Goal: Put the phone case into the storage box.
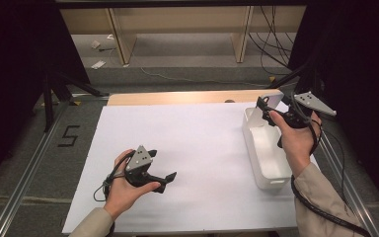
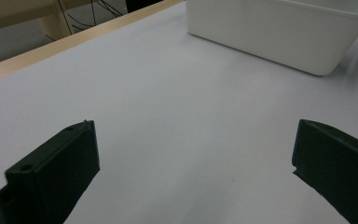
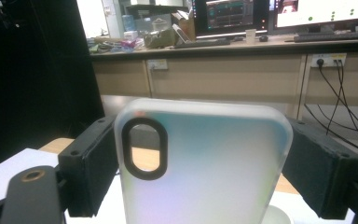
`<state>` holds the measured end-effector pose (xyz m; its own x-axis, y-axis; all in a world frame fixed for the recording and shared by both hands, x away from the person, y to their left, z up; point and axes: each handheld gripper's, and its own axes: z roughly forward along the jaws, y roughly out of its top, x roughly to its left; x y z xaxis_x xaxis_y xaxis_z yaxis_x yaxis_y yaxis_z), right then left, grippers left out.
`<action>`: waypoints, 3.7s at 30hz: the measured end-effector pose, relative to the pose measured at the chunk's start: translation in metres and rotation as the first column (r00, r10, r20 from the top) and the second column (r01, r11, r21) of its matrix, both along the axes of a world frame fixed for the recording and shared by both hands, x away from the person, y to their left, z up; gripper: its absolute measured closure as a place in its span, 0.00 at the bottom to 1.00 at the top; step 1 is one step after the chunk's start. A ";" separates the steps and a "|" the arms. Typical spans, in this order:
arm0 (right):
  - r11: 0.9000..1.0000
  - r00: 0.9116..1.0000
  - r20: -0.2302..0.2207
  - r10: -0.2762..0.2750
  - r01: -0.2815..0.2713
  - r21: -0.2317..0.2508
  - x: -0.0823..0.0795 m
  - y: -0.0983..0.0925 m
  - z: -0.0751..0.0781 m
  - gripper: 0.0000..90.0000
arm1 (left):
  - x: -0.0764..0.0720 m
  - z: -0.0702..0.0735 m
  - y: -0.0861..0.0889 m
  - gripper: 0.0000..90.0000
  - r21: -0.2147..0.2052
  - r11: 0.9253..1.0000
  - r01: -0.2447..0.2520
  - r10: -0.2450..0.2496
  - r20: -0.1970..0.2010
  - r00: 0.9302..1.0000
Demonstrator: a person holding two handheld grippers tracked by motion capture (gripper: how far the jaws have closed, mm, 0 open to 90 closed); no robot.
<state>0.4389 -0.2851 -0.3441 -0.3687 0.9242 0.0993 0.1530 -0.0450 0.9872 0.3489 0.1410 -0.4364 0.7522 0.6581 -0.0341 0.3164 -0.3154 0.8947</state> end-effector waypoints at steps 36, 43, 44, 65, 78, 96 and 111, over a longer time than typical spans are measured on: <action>0.999 0.999 -0.009 -0.035 0.035 0.000 0.003 -0.010 -0.002 0.20 | 0.000 0.000 0.000 0.00 -0.003 1.000 -0.001 0.001 0.003 1.000; 0.999 0.999 -0.009 -0.040 0.040 -0.005 0.004 -0.012 -0.003 0.20 | 0.000 0.000 0.000 0.00 -0.003 1.000 -0.001 0.001 0.002 1.000; 0.999 0.999 -0.007 -0.040 0.040 -0.005 0.004 -0.012 -0.003 0.20 | 0.000 0.000 0.000 0.00 -0.003 1.000 -0.001 0.001 0.002 1.000; 0.999 0.998 -0.019 -0.053 0.052 -0.013 0.006 -0.015 -0.007 0.20 | 0.000 0.000 0.000 0.00 -0.002 1.000 0.000 0.000 0.003 1.000; 0.998 0.998 -0.023 -0.058 0.058 -0.023 0.008 -0.015 -0.009 0.20 | 0.000 0.000 0.000 0.00 -0.003 1.000 0.001 -0.001 0.002 1.000; 0.997 0.998 -0.020 -0.063 0.062 -0.039 0.009 -0.016 -0.010 0.20 | 0.000 0.000 0.000 0.00 -0.002 1.000 0.000 0.000 0.003 1.000; 0.996 0.997 -0.025 -0.067 0.065 -0.058 0.011 -0.016 -0.012 0.20 | 0.000 0.000 0.000 0.00 -0.002 1.000 0.001 -0.001 0.003 1.000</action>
